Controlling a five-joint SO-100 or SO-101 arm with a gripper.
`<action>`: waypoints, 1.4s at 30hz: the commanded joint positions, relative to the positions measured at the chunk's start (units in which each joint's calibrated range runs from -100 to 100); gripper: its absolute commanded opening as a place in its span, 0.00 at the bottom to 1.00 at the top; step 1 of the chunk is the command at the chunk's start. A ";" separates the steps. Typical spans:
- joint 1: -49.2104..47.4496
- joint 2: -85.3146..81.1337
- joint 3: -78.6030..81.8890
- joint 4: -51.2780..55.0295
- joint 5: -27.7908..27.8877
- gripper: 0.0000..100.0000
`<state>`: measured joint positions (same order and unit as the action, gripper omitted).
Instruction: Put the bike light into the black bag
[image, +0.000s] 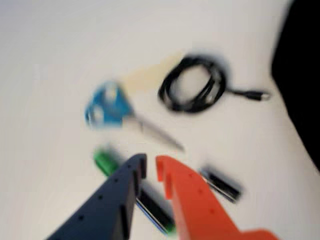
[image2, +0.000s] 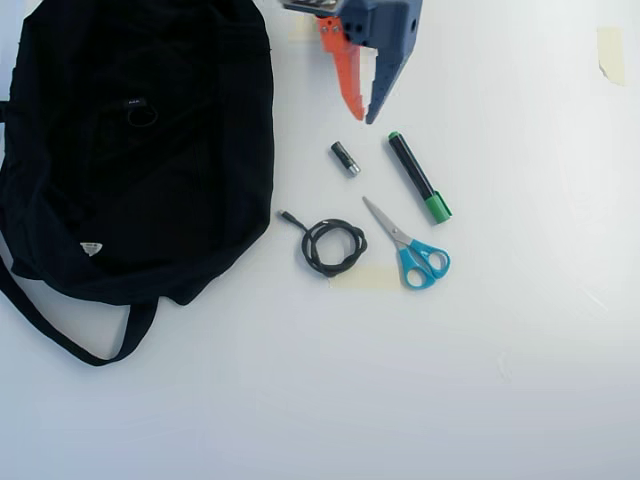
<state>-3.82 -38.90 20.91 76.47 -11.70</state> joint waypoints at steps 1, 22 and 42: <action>-0.67 -8.99 12.33 -0.67 9.18 0.02; -0.97 -47.16 65.88 -9.37 10.75 0.02; -2.16 -60.86 78.37 -3.52 10.54 0.02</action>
<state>-5.95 -98.75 97.80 70.89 -1.34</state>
